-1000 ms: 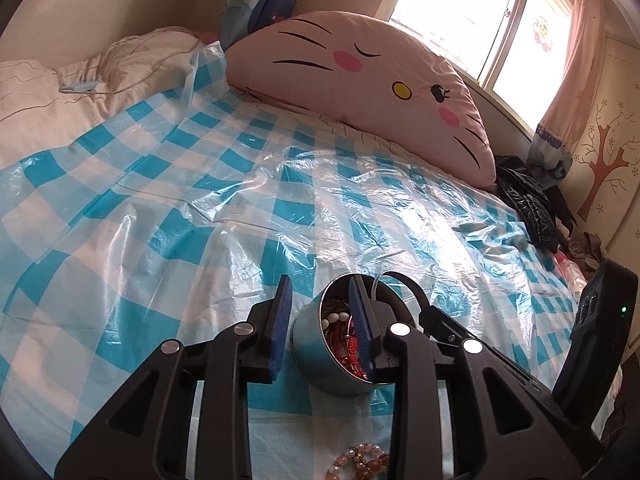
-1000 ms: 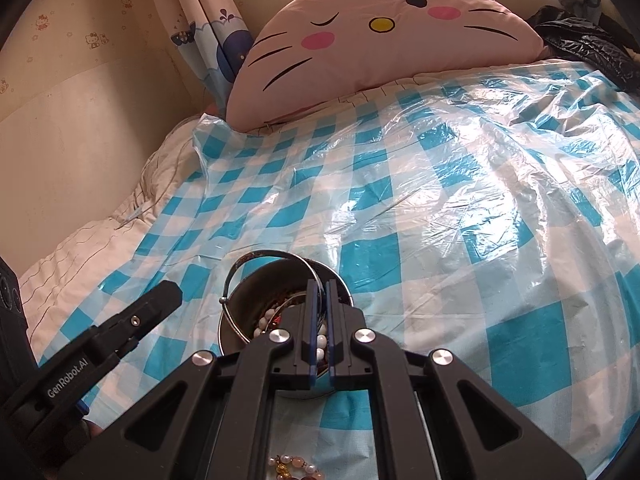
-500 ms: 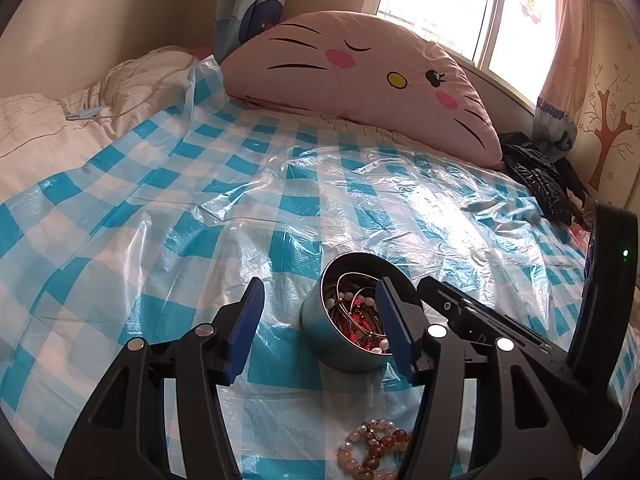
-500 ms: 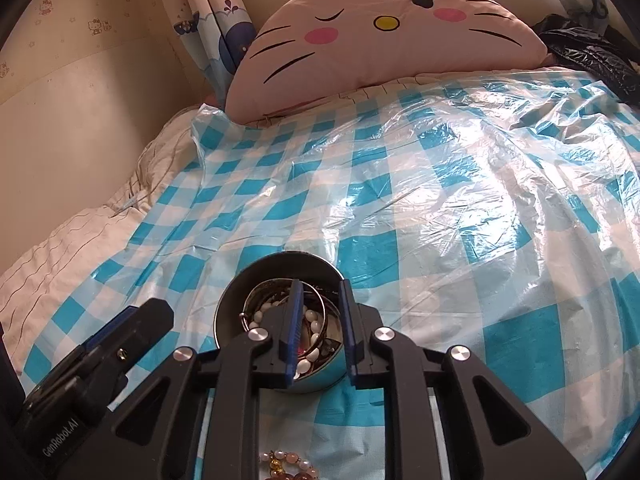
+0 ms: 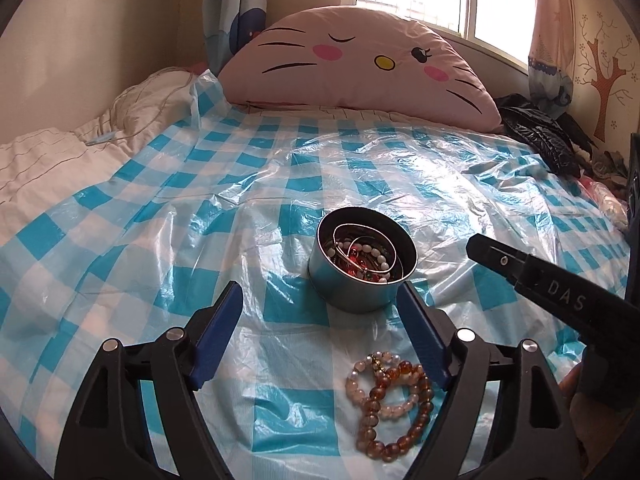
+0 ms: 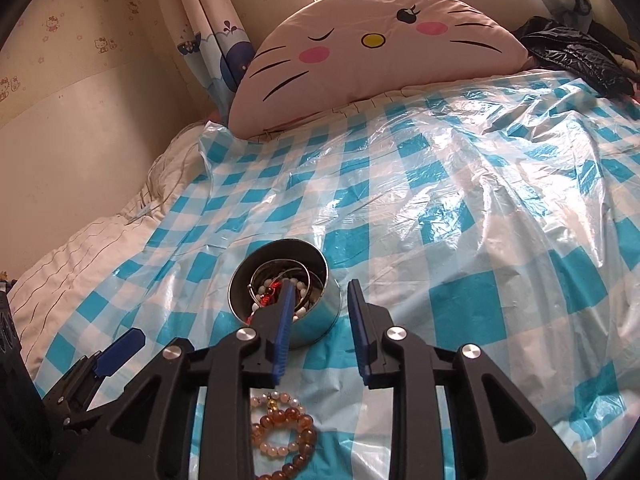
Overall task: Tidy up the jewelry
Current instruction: 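Withdraw both open tools from the tin, then move both open tools to the amber and pink-white bead bracelets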
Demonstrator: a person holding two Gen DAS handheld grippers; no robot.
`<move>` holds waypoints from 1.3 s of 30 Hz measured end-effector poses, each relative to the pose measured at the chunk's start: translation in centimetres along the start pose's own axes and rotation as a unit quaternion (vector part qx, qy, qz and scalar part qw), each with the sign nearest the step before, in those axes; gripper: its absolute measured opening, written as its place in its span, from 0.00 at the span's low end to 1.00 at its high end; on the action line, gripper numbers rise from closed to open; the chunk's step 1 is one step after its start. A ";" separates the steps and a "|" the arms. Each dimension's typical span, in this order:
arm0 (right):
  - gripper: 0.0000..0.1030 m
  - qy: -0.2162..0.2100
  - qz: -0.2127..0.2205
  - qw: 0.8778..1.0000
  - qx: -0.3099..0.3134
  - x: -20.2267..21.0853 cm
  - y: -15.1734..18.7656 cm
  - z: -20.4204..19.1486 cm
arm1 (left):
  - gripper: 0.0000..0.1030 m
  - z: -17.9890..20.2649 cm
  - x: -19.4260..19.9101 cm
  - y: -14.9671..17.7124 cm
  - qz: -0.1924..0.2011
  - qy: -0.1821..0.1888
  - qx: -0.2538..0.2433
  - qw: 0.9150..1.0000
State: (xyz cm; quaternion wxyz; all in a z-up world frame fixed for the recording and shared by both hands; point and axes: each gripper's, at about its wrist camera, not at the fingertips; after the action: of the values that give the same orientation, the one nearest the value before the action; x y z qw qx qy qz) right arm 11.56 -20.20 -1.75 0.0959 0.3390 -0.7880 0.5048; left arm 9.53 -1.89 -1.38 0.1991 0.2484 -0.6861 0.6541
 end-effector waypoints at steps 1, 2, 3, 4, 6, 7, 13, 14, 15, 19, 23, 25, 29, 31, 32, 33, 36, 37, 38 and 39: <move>0.27 0.000 -0.004 1.000 -0.001 0.4 0.4 0.0 | 0.76 0.0 0.4 0.3 0.000 -0.002 -0.004 1.000; 0.27 0.001 -0.008 1.000 -0.002 0.9 0.9 0.0 | 0.76 -0.1 0.8 0.7 0.000 -0.004 -0.008 1.000; 0.28 0.000 -0.012 1.000 -0.002 1.4 1.5 -0.1 | 0.76 -0.2 1.1 0.9 0.000 -0.006 -0.011 1.000; 0.28 0.000 -0.015 1.000 0.000 2.0 2.1 -0.2 | 0.76 -0.2 1.5 1.2 0.001 -0.008 -0.014 1.000; 0.33 0.000 -0.020 1.000 0.007 2.9 3.0 -0.6 | 0.77 -0.4 2.2 1.8 0.002 -0.011 -0.018 1.000; 0.34 0.000 -0.021 1.000 0.010 3.4 3.4 -0.9 | 0.78 -0.5 2.6 2.1 0.003 -0.013 -0.019 1.000; 0.38 0.005 -0.039 0.999 0.027 4.0 4.9 -1.5 | 0.80 -1.1 3.5 3.0 -0.001 -0.018 -0.020 1.000; 0.39 0.007 -0.041 0.999 0.029 4.0 5.0 -1.5 | 0.80 -1.4 3.5 3.1 -0.005 -0.017 -0.017 1.000; 0.39 0.010 -0.044 0.998 0.031 3.8 5.1 -1.5 | 0.80 -1.7 3.4 3.1 -0.008 -0.017 -0.011 1.000; 0.40 0.020 -0.050 0.998 0.031 3.3 5.2 -1.4 | 0.81 -3.5 2.4 3.0 -0.033 -0.030 0.029 0.999; 0.41 0.027 -0.065 0.997 0.031 2.7 5.4 -1.2 | 0.81 -5.0 1.5 3.0 -0.050 -0.040 0.059 0.996; 0.41 0.029 -0.077 0.996 0.036 2.1 5.6 -1.3 | 0.81 -5.1 1.3 3.0 -0.053 -0.040 0.058 0.996; 0.42 0.039 -0.098 0.993 0.055 1.1 6.0 -1.8 | 0.81 -3.9 1.4 3.1 -0.048 -0.042 0.027 0.998; 0.44 0.048 -0.112 0.990 0.065 0.3 6.3 -2.0 | 0.82 -3.3 1.4 3.1 -0.046 -0.048 0.013 0.998; 0.44 0.054 -0.119 0.989 0.071 -0.2 6.4 -2.1 | 0.82 -3.2 1.3 3.1 -0.047 -0.050 0.010 0.998; 0.44 0.057 -0.126 0.987 0.078 -0.7 6.5 -2.3 | 0.82 -3.3 1.2 3.1 -0.050 -0.051 0.012 0.997; 0.46 0.069 -0.155 0.981 0.099 -2.1 7.1 -2.7 | 0.82 -3.7 0.9 3.1 -0.056 -0.051 0.021 0.997; 0.46 0.076 -0.168 0.977 0.105 -2.6 7.5 -2.8 | 0.82 -3.7 0.9 3.1 -0.057 -0.052 0.023 0.997; 0.47 0.089 -0.179 0.973 0.114 -3.0 7.9 -2.9 | 0.82 -3.8 0.8 3.1 -0.057 -0.053 0.023 0.997; 0.50 0.098 -0.182 0.971 0.121 -2.9 8.0 -2.9 | 0.82 -3.7 0.7 3.1 -0.058 -0.054 0.023 0.997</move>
State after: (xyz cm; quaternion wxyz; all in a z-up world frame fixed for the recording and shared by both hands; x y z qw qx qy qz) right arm 8.14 -14.29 -7.68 0.2211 0.4343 -0.6328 0.6018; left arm 6.89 1.85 -3.19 0.1940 0.3270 -0.6653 0.6426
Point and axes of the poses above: each gripper's, at about its wrist camera, not at the fingertips, and x roughly against the way its jaws point, z to its right, y to its underside, and after that the axes turned 11 degrees about -y, right-handed
